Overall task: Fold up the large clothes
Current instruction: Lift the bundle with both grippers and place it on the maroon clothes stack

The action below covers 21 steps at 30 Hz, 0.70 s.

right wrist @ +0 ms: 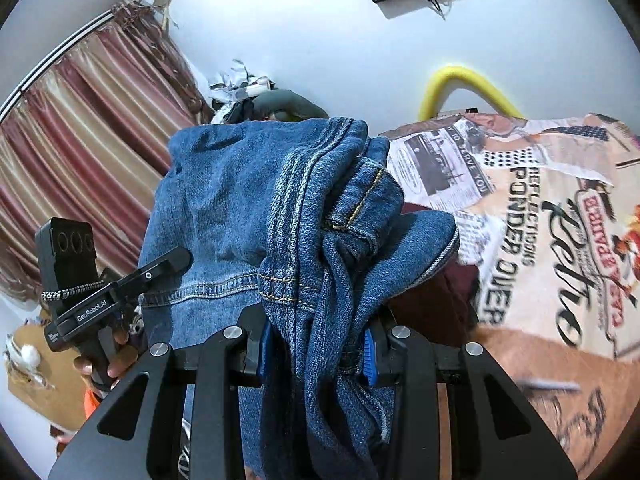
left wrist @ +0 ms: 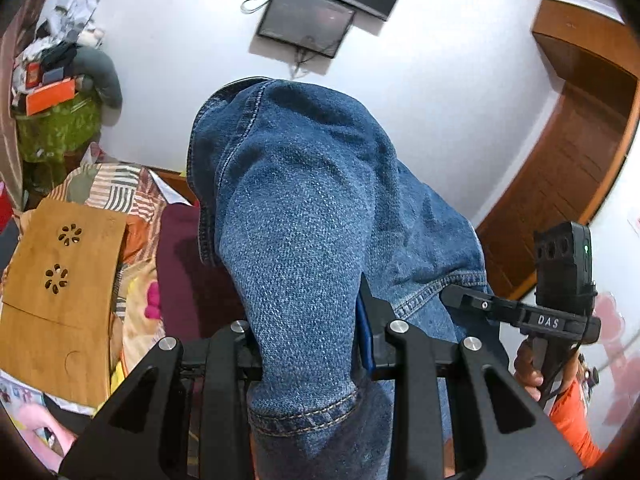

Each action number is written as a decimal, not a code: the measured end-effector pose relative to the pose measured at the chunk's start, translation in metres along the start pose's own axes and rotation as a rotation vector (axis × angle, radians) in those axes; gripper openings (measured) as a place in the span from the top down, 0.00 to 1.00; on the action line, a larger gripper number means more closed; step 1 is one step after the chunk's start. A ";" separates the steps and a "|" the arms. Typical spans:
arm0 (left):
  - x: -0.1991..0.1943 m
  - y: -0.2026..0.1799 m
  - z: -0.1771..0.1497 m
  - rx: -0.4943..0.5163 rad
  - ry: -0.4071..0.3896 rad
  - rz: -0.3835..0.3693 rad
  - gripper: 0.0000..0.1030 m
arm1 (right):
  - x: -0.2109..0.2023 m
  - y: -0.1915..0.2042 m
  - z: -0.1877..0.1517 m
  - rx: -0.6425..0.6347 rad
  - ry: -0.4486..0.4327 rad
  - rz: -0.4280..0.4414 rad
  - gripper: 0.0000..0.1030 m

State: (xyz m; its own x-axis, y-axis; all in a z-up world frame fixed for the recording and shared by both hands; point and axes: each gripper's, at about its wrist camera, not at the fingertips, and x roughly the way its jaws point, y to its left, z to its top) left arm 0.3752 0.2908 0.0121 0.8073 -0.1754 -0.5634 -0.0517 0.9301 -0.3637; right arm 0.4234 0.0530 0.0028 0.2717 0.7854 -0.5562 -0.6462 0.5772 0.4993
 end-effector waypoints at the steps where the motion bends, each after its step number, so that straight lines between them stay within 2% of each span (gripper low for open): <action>1: 0.010 0.005 0.003 -0.007 0.008 0.008 0.70 | 0.014 -0.004 0.005 0.003 0.009 -0.006 0.70; 6: 0.069 0.049 0.014 -0.042 0.055 0.061 0.70 | 0.062 -0.024 0.016 0.023 -0.006 -0.079 0.69; 9: 0.107 0.071 0.007 -0.070 0.117 0.090 0.68 | 0.092 -0.049 0.015 0.063 0.029 -0.102 0.67; 12: 0.130 0.083 -0.003 -0.062 0.157 0.131 0.61 | 0.112 -0.071 0.009 0.099 0.074 -0.112 0.63; 15: 0.131 0.078 -0.005 -0.058 0.156 0.142 0.58 | 0.112 -0.076 0.006 0.106 0.084 -0.123 0.59; 16: 0.128 0.073 -0.005 -0.040 0.154 0.156 0.55 | 0.107 -0.073 0.006 0.101 0.084 -0.136 0.54; 18: 0.121 0.059 -0.008 0.024 0.143 0.217 0.50 | 0.096 -0.067 0.004 0.092 0.091 -0.175 0.53; 21: 0.110 0.045 -0.015 0.096 0.137 0.298 0.49 | 0.085 -0.058 0.002 0.079 0.100 -0.225 0.53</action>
State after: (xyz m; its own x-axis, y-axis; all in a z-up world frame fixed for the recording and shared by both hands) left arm 0.4528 0.3088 -0.0769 0.6781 0.0731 -0.7313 -0.2130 0.9719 -0.1004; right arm 0.4852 0.0866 -0.0719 0.3279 0.6115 -0.7201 -0.5187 0.7536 0.4038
